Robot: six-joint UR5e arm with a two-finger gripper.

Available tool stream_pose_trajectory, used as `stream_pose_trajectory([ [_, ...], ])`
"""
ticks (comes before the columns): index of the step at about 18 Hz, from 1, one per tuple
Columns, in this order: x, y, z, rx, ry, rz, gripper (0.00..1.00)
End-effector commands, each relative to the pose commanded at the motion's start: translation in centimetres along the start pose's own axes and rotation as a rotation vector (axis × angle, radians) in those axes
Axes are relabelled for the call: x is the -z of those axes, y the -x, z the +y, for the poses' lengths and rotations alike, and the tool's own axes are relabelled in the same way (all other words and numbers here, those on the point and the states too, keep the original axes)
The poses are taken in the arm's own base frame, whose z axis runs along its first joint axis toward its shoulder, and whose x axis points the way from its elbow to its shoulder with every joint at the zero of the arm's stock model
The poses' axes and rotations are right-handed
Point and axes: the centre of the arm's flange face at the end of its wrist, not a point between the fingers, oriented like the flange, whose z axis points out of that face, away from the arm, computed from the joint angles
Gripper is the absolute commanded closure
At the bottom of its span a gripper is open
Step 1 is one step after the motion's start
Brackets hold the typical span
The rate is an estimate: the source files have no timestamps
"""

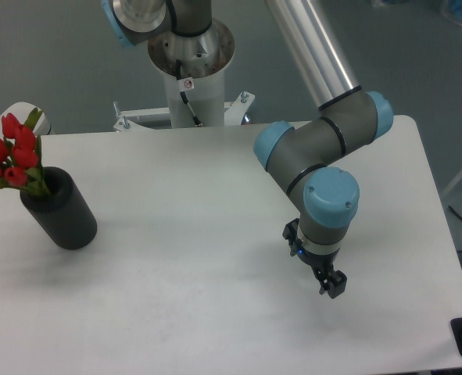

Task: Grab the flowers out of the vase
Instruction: 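Move the open gripper toward the red tulips in the black vase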

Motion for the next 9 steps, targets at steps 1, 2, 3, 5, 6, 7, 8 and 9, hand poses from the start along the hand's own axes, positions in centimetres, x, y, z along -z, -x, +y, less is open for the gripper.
stream_pose_trajectory([
  [1, -0.2, -0.2, -0.3, -0.002, 0.000, 0.005, 0.00],
  [2, -0.1, -0.4, -0.4, -0.002, 0.000, 0.006, 0.00],
  [3, -0.1, -0.6, -0.4, -0.003, 0.000, 0.009, 0.00],
  [5, 0.2, -1.1, -0.7, -0.003, -0.006, 0.014, 0.00],
  [6, 0.4, -1.4, -1.3, -0.012, -0.008, 0.016, 0.00],
  [7, 0.6, -1.7, -2.0, -0.021, -0.009, 0.017, 0.00],
  [8, 0.6, -2.0, -2.6, -0.031, -0.009, 0.022, 0.00],
  [9, 0.8, -2.7, -3.2, -0.040, -0.013, 0.026, 0.00],
])
